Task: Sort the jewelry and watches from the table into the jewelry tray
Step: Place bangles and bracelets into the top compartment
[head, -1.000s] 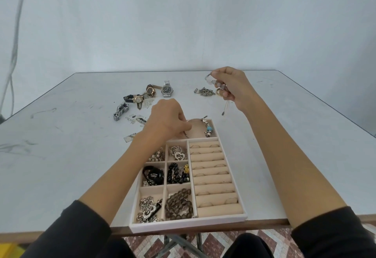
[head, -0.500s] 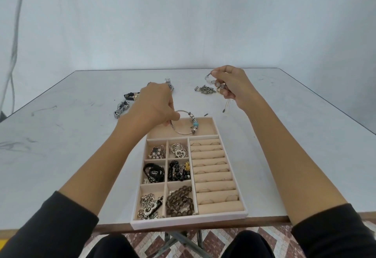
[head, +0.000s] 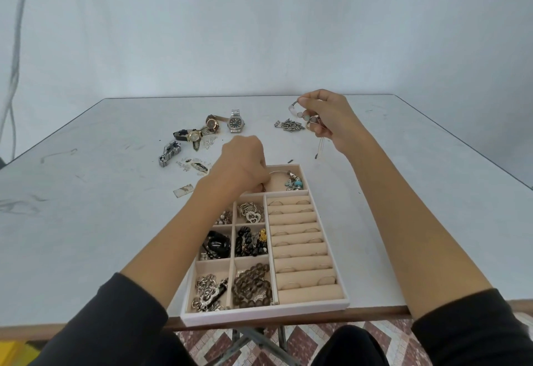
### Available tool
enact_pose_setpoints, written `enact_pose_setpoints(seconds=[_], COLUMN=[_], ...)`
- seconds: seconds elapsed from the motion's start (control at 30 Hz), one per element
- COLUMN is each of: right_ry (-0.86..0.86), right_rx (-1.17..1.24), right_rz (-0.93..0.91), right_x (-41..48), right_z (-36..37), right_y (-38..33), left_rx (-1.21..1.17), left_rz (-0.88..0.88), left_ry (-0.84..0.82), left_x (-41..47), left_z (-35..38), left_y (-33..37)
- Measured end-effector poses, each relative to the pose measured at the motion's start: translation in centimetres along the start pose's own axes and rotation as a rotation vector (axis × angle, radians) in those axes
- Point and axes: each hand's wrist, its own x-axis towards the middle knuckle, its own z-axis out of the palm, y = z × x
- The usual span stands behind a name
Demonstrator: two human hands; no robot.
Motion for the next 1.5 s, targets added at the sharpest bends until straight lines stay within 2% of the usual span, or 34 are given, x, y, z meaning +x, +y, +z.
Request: enact_pose_setpoints(seconds=[0.37, 0.47, 0.57, 0.67, 0.8, 1.03, 1.17, 1.5], right_ry=[-0.053, -0.084, -0.128, -0.186, -0.299, -0.583, -0.75, -0.852], right_rx=[0.133, 0.214, 0.272, 0.306, 0.307, 0.08, -0.089, -0.539], right_rz=[0.024, 0.027, 0.017, 0.003, -0.011, 0.031, 0.054, -0.011], right_x=[-0.1, -0.2, -0.3, -0.9, -2.2, -3.6, -3.9, -3.9], right_z=[0.2, 0.4, 0.7, 1.1, 2.2, 3.7, 3.4, 1.5], right_y=[-0.5, -0.9, -1.4, -2.0, -2.7, -2.7, -2.5, -2.3], left_rx=[-0.075, -0.211, -0.324, -0.274, -0.191, -0.018, 0.022, 0.019], left_rz=[0.087, 0.106, 0.1, 0.066, 0.04, 0.006, -0.005, -0.002], left_ry=[0.061, 0.043, 0.243, 0.432, 0.325, 0.143, 0.105, 0.125], left_x=[-1.1, -1.5, -2.0, -2.8, -2.7, -4.0, -4.2, -4.2], left_z=[0.0, -0.1, -0.1, -0.1, 0.2, 1.6, 1.9, 2.1], left_y=[-0.8, -1.9, -3.5, -5.5, -8.8, -12.6, -12.6, -12.7])
